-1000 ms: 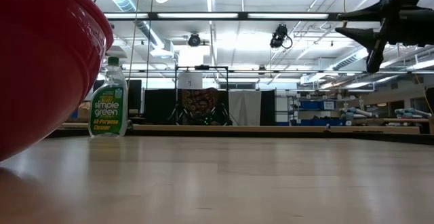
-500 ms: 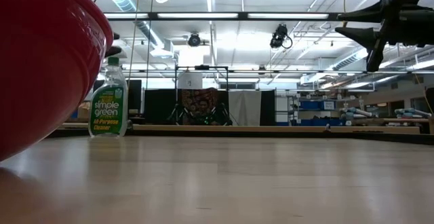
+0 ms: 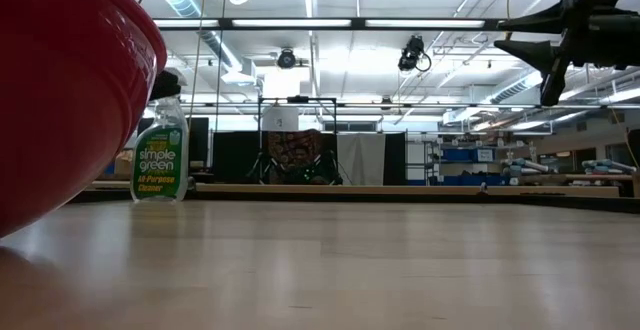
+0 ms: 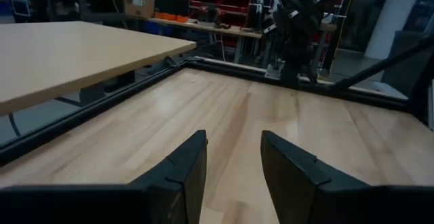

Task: Nest bowls inside each other
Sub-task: Return to Home Position

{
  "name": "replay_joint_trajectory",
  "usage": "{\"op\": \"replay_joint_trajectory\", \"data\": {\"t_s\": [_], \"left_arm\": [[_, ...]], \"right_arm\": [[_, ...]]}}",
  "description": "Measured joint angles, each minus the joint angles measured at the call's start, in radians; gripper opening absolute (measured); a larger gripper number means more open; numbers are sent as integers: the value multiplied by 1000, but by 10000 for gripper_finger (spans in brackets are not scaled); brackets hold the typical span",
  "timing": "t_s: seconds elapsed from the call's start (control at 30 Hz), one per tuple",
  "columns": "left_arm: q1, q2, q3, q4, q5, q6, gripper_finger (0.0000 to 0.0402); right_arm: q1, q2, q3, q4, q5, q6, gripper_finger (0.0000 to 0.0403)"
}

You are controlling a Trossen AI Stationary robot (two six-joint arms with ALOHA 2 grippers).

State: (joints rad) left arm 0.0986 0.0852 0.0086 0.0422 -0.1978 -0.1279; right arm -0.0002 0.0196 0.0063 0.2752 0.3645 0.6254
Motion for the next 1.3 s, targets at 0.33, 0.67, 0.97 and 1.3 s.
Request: {"op": "replay_joint_trajectory", "data": {"t_s": [0.33,0.67,0.97,1.3], "left_arm": [[0,0,0,0,-2,1,141],[0,0,-1,0,-3,1,141],[0,0,-1,-1,-3,1,141],[0,0,-1,-1,-3,1,141]], "right_arm": [[0,0,0,0,0,0,119],[0,0,0,0,0,0,119],[0,0,0,0,0,0,118],[0,0,0,0,0,0,118]]}}
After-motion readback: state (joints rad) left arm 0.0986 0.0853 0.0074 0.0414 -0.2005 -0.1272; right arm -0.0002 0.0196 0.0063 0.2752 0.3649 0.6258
